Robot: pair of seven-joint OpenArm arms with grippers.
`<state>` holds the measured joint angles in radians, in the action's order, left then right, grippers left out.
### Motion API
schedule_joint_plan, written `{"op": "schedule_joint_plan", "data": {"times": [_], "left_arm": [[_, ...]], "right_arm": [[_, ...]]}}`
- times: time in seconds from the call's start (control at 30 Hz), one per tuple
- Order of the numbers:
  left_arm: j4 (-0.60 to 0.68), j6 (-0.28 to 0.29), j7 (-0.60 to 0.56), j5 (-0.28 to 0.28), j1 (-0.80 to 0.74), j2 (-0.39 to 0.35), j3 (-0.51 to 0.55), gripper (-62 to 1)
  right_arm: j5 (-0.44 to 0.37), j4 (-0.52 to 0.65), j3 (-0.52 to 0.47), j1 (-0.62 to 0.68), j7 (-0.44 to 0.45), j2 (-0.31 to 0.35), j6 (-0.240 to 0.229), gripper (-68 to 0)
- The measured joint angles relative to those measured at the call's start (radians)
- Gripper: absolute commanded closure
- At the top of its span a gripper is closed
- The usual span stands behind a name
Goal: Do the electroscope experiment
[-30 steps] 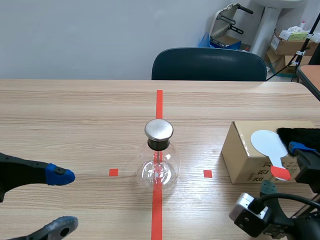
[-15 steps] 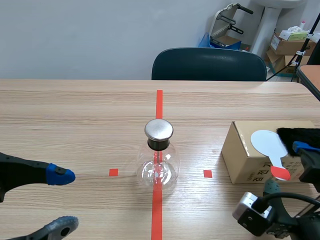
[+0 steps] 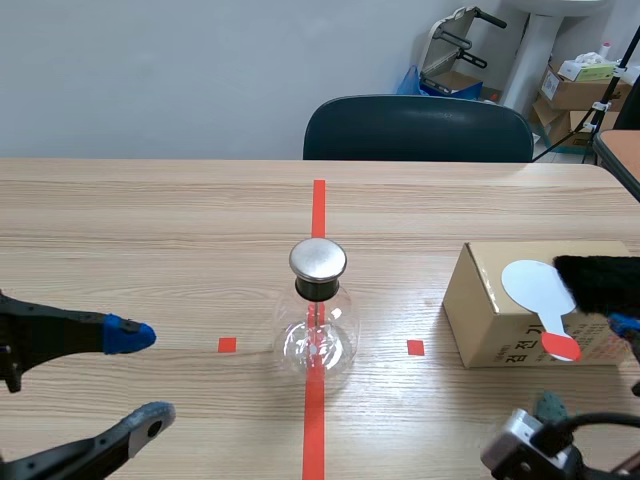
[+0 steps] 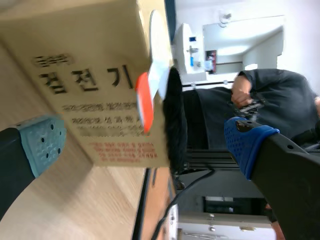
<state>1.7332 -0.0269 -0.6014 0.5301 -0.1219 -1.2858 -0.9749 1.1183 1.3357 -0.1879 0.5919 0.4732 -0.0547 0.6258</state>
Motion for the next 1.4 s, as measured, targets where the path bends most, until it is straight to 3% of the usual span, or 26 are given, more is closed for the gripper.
{"op": "schedule_joint_plan", "data": {"times": [0.13, 0.23, 0.37, 0.53, 0.67, 0.87, 1.03, 1.17, 1.4], "left_arm": [[-0.05, -0.053, 0.048, 0.008, 0.0, 0.065, 0.0, -36.2], [-0.081, -0.085, 0.093, 0.049, 0.0, 0.104, 0.021, -36.2], [-0.09, -0.136, 0.173, 0.085, 0.0, 0.147, 0.106, -36.2], [-0.09, -0.138, 0.28, 0.084, 0.0, 0.219, 0.22, -37.3], [-0.089, -0.137, 0.365, 0.068, -0.001, 0.274, 0.292, -39.7], [-0.089, -0.13, 0.392, -0.022, -0.085, 0.336, 0.438, -39.7], [-0.081, -0.104, 0.41, -0.024, -0.169, 0.344, 0.522, -39.7], [-0.063, -0.103, 0.421, -0.009, -0.229, 0.342, 0.613, -39.7], [0.003, -0.045, 0.455, 0.073, -0.318, 0.277, 0.74, -39.7]], "right_arm": [[-0.075, 0.112, 0.0, 0.113, 0.048, 0.001, -0.095, -67.9], [-0.153, 0.216, 0.0, 0.182, 0.062, 0.011, -0.18, -67.9], [-0.307, 0.372, 0.013, 0.244, 0.042, 0.062, -0.325, -67.9], [-0.52, 0.557, 0.04, 0.254, -0.062, 0.145, -0.541, -67.9], [-0.675, 0.654, 0.067, 0.248, -0.123, 0.203, -0.678, -67.9], [-0.837, 0.715, 0.121, 0.245, -0.143, 0.291, -0.854, -67.9], [-0.971, 0.715, 0.159, 0.165, -0.23, 0.32, -0.906, -67.9], [-1.073, 0.715, 0.166, 0.079, -0.281, 0.335, -0.99, -67.9], [-1.12, 0.713, 0.185, -0.047, -0.412, 0.323, -0.998, -67.9]]}}
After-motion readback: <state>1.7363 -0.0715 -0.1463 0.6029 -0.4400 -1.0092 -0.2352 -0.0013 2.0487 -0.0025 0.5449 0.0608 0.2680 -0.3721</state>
